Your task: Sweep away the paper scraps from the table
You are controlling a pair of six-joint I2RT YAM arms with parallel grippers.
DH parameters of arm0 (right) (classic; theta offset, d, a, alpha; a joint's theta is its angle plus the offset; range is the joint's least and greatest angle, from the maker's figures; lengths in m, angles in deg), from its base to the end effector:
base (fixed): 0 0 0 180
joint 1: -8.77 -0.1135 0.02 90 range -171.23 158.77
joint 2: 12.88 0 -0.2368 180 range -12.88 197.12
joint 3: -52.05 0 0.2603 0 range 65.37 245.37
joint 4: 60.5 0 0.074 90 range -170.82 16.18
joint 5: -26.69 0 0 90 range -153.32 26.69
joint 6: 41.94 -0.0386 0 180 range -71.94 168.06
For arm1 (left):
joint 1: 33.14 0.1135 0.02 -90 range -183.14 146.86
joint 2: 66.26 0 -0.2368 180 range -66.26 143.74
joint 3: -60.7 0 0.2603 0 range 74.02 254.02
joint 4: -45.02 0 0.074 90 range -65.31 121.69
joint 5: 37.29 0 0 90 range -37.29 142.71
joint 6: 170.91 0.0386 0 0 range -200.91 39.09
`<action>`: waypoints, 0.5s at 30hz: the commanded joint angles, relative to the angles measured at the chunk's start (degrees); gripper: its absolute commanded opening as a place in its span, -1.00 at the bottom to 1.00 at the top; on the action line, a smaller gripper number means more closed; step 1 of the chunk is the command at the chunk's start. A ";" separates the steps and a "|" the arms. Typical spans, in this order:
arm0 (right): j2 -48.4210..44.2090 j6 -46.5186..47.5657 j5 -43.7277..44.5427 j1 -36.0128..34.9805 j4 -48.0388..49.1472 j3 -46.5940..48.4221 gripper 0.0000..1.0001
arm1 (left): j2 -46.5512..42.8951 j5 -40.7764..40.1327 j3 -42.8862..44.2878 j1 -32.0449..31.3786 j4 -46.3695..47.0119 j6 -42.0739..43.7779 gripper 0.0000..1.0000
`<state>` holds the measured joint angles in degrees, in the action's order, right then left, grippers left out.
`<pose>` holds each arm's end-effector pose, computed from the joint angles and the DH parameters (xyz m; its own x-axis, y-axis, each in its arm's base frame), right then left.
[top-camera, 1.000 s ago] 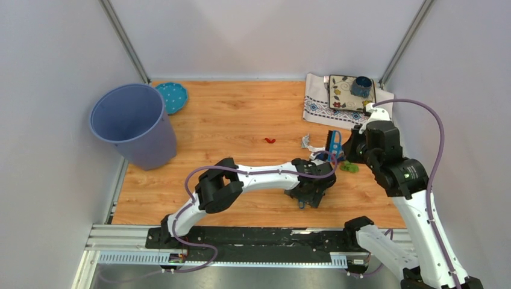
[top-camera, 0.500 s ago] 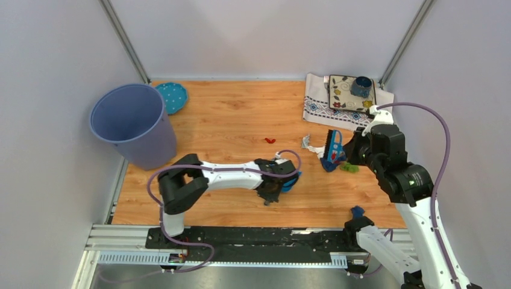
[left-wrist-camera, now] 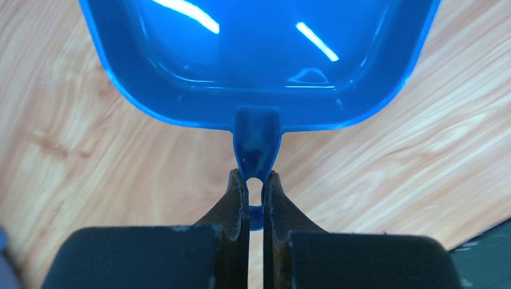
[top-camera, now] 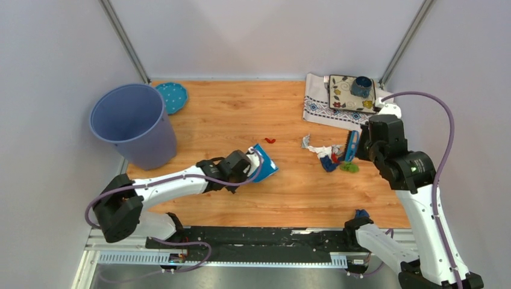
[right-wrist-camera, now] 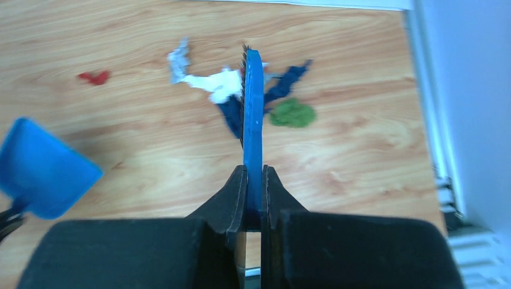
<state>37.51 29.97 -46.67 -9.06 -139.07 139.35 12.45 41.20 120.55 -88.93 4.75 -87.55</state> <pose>0.1558 0.0385 0.3785 -0.6294 0.1101 -0.7693 0.1112 0.9925 0.0510 0.1623 -0.2250 0.1656 -0.5664 0.6316 -0.5295 0.6919 0.7134 0.1108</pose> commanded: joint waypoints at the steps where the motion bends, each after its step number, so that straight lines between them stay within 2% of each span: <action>1: 0.67 1.47 13.85 2.70 -9.26 5.04 -1.00 | -6.98 5.87 -7.75 5.16 1.63 22.51 -1.00; 5: 4.36 8.66 15.17 8.76 -14.73 6.88 -1.00 | -13.49 9.56 -11.89 8.59 -0.73 31.58 -1.00; 7: 4.89 13.32 10.61 11.49 -14.55 8.63 -1.00 | -15.25 12.72 -14.43 9.64 -2.06 34.40 -1.00; 9: 4.11 21.55 8.94 10.53 -12.81 8.64 -1.00 | -17.71 17.82 -17.50 11.84 -2.42 36.67 -1.00; 11: 1.48 29.82 4.91 10.70 -5.44 4.72 -1.00 | -19.47 19.85 -19.53 13.94 -2.07 38.53 -1.00; 12: -1.93 41.18 -1.90 10.71 -2.89 2.34 -1.00 | -20.09 20.03 -20.93 14.74 -1.80 40.28 -1.00; 14: -5.72 52.22 -12.81 11.14 -1.01 -2.05 -1.00 | -21.32 20.38 -21.82 16.84 -1.45 41.61 -1.00; 15: -6.96 63.94 -26.09 11.23 -3.45 -2.08 -1.00 | -21.67 20.65 -22.00 17.55 -1.28 42.05 -1.00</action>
<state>37.16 59.81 -45.40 1.61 -144.58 140.70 -6.82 57.02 99.78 -74.44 2.70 -52.79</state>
